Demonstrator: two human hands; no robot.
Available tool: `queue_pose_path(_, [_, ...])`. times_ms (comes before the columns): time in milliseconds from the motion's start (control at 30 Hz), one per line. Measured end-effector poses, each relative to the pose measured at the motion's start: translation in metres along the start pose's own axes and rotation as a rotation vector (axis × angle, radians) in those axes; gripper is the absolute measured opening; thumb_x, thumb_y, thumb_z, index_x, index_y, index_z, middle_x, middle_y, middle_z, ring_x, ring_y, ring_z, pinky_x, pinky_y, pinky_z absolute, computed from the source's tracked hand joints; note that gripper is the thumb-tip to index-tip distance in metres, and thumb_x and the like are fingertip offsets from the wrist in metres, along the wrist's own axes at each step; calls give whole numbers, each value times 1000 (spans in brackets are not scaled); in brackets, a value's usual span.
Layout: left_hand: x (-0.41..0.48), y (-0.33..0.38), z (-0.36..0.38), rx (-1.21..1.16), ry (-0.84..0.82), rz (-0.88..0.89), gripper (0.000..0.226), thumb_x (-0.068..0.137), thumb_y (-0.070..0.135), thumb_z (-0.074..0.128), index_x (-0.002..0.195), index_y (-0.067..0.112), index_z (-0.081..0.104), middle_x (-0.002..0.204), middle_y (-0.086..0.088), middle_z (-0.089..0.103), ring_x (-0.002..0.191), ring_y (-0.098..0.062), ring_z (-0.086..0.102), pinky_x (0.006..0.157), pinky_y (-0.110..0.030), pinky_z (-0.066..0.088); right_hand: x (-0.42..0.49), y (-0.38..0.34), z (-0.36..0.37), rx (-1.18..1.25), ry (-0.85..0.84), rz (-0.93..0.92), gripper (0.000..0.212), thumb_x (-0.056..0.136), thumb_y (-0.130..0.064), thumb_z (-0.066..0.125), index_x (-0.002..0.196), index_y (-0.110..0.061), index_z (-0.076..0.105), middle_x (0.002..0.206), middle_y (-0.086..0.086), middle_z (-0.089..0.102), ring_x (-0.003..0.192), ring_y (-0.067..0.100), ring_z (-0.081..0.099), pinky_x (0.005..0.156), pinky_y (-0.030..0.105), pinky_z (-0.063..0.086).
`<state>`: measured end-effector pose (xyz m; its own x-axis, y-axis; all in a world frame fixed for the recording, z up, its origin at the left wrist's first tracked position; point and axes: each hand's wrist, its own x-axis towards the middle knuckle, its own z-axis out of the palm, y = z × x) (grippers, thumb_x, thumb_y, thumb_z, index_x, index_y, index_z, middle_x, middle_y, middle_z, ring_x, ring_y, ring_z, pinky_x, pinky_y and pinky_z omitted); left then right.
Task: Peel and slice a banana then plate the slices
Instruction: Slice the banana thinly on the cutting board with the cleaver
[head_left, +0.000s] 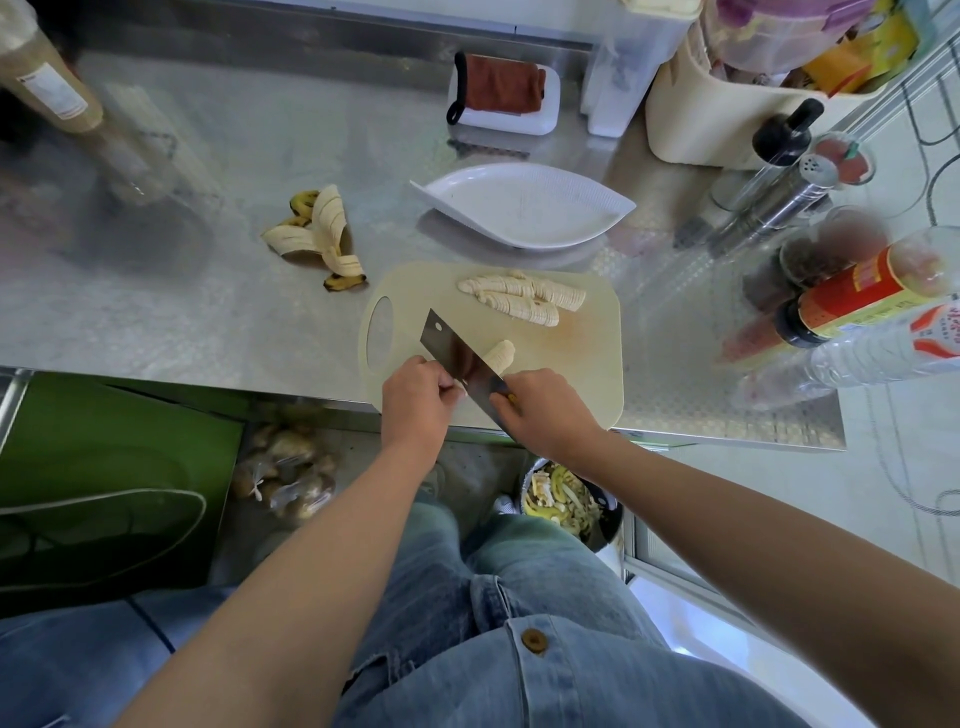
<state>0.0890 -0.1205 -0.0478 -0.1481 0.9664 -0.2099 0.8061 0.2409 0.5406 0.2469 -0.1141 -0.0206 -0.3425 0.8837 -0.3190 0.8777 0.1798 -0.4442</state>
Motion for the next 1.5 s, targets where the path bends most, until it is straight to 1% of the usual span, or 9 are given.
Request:
queue_pose_path(67, [0, -1, 0, 1, -6, 3, 10, 82, 19, 73, 80, 10, 68, 87, -6, 61, 77, -22, 57, 69, -25, 38, -2, 0, -1, 3, -11, 2, 31, 93, -24, 47, 66, -9, 44, 56, 3, 39, 59, 28, 44, 55, 32, 29])
queue_pose_path(133, [0, -1, -1, 5, -5, 6, 11, 82, 19, 74, 80, 10, 68, 87, -6, 61, 77, -22, 57, 69, -24, 36, -2, 0, -3, -4, -10, -11, 31, 93, -24, 47, 66, -9, 44, 57, 3, 39, 59, 27, 42, 55, 32, 29])
queue_pose_path(267, [0, 0, -1, 1, 6, 6, 12, 82, 18, 74, 78, 9, 68, 85, -5, 60, 74, -18, 54, 68, -23, 35, 1, 1, -3, 10, 64, -36, 31, 93, -26, 45, 73, -4, 56, 61, 6, 47, 60, 28, 47, 55, 32, 29])
queue_pose_path(400, [-2, -1, -1, -9, 26, 13, 10, 82, 18, 74, 83, 9, 71, 86, -5, 62, 73, -15, 53, 68, -21, 37, 5, 1, 0, 19, 83, -64, 36, 91, -31, 40, 88, -7, 66, 71, 10, 62, 64, 29, 55, 55, 34, 41])
queue_pose_path(667, [-3, -1, 0, -4, 33, 2, 11, 82, 19, 74, 87, 10, 71, 88, -4, 63, 74, -14, 54, 68, -20, 37, 4, -3, -1, 19, 56, -40, 33, 94, -28, 45, 84, -2, 63, 73, 14, 62, 66, 31, 56, 58, 36, 44])
queue_pose_path(867, [-3, 0, 0, 6, 28, 8, 10, 82, 20, 74, 85, 10, 71, 88, -5, 63, 76, -17, 56, 68, -22, 37, -1, -4, 0, -10, -14, 6, 29, 94, -26, 45, 70, -9, 47, 62, 8, 47, 61, 30, 49, 55, 33, 33])
queue_pose_path(1033, [-3, -1, 0, -5, 31, 10, 8, 82, 18, 73, 83, 10, 71, 87, -5, 63, 76, -18, 56, 68, -21, 35, -2, -2, -4, 21, 52, -27, 29, 93, -25, 46, 72, -6, 52, 64, 5, 48, 60, 27, 46, 55, 32, 31])
queue_pose_path(1167, [-3, -1, 0, 7, 42, 17, 8, 82, 17, 74, 84, 9, 72, 87, -6, 64, 75, -18, 57, 69, -21, 36, 2, -2, -1, 26, 80, -40, 30, 93, -26, 46, 76, -4, 58, 66, 9, 56, 62, 30, 52, 54, 32, 34])
queue_pose_path(1500, [-2, -1, 0, 3, 34, 2, 9, 82, 18, 74, 81, 10, 70, 86, -5, 62, 74, -17, 54, 67, -23, 34, 1, -5, -1, 9, 17, -10, 28, 95, -26, 45, 71, -10, 47, 66, 8, 48, 62, 28, 47, 56, 32, 31])
